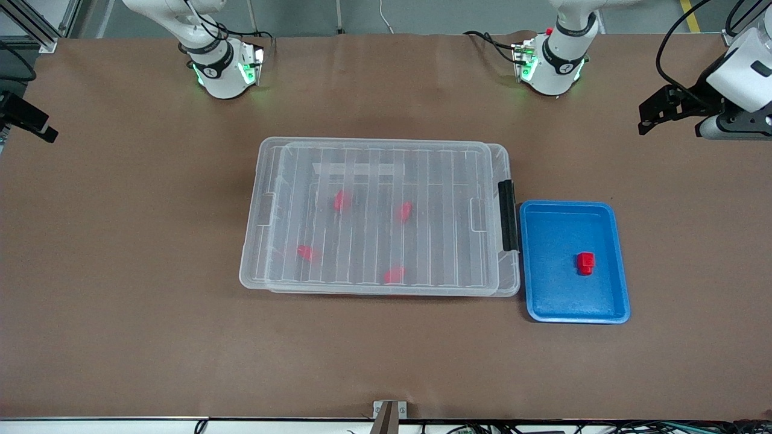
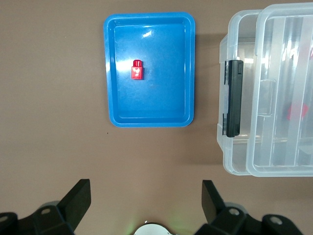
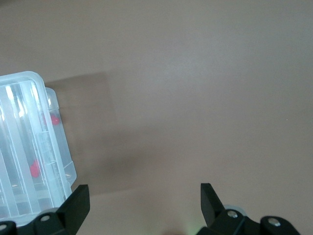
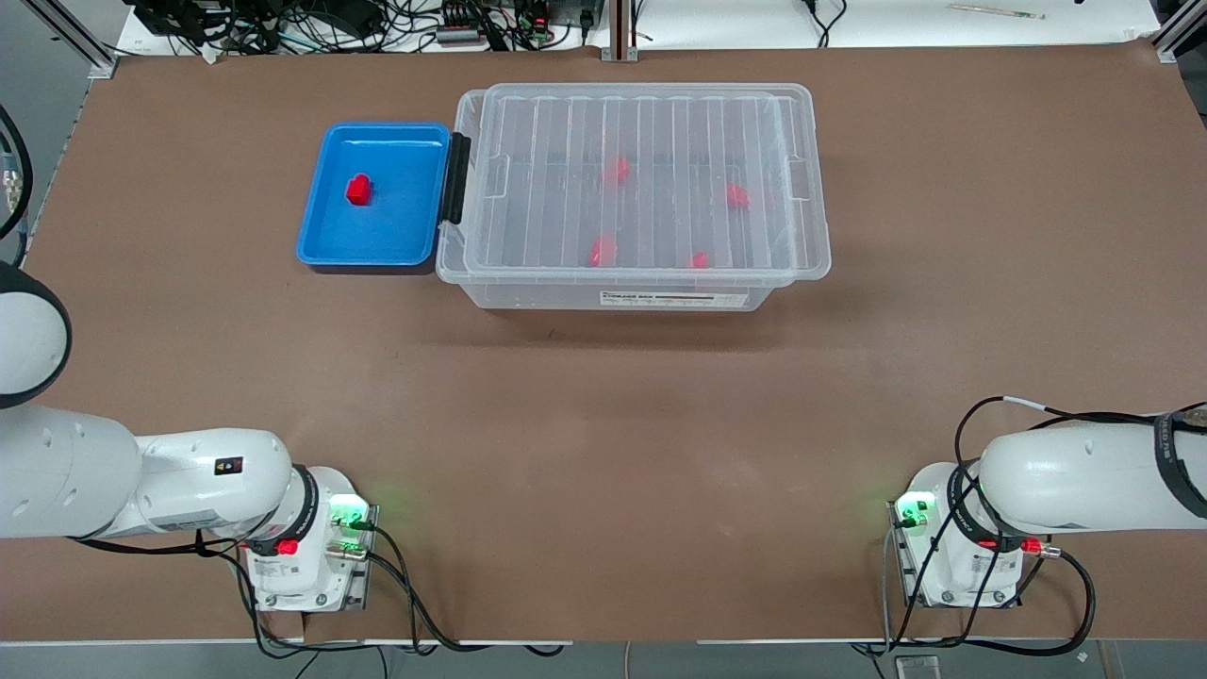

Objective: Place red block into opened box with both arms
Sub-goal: 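Reach the right gripper to the lid edge while the left gripper reaches the block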

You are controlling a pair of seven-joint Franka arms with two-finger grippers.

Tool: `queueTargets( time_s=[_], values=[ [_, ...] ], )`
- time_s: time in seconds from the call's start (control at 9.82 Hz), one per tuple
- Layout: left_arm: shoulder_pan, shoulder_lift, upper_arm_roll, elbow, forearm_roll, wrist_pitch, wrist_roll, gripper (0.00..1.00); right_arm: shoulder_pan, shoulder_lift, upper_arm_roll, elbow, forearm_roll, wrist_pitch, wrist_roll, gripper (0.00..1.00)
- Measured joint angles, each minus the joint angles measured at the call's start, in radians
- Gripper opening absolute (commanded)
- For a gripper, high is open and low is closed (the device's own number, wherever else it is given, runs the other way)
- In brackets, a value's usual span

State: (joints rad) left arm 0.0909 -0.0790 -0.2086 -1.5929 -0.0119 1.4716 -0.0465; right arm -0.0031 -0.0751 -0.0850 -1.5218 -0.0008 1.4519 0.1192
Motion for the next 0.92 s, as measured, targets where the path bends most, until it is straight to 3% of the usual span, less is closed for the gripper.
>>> queueTargets(
  time_s=[0.61, 0.71, 0.92],
  values=[
    [0.006, 0.054, 0.005, 0.039, 0.000, -0.001, 0.000, 1.00, 0.028, 0.018, 0.007, -0.009, 0.003, -0.008, -0.011, 1.00],
    [0.011, 0.079, 0.006, 0.039, 0.000, 0.009, 0.000, 1.00, 0.059, 0.043, 0.028, -0.024, 0.005, 0.006, -0.011, 1.00],
    [0.014, 0.164, 0.007, 0.034, 0.019, 0.102, 0.000, 1.00, 0.087, 0.130, 0.132, -0.068, 0.005, 0.122, 0.029, 1.00]
  ],
)
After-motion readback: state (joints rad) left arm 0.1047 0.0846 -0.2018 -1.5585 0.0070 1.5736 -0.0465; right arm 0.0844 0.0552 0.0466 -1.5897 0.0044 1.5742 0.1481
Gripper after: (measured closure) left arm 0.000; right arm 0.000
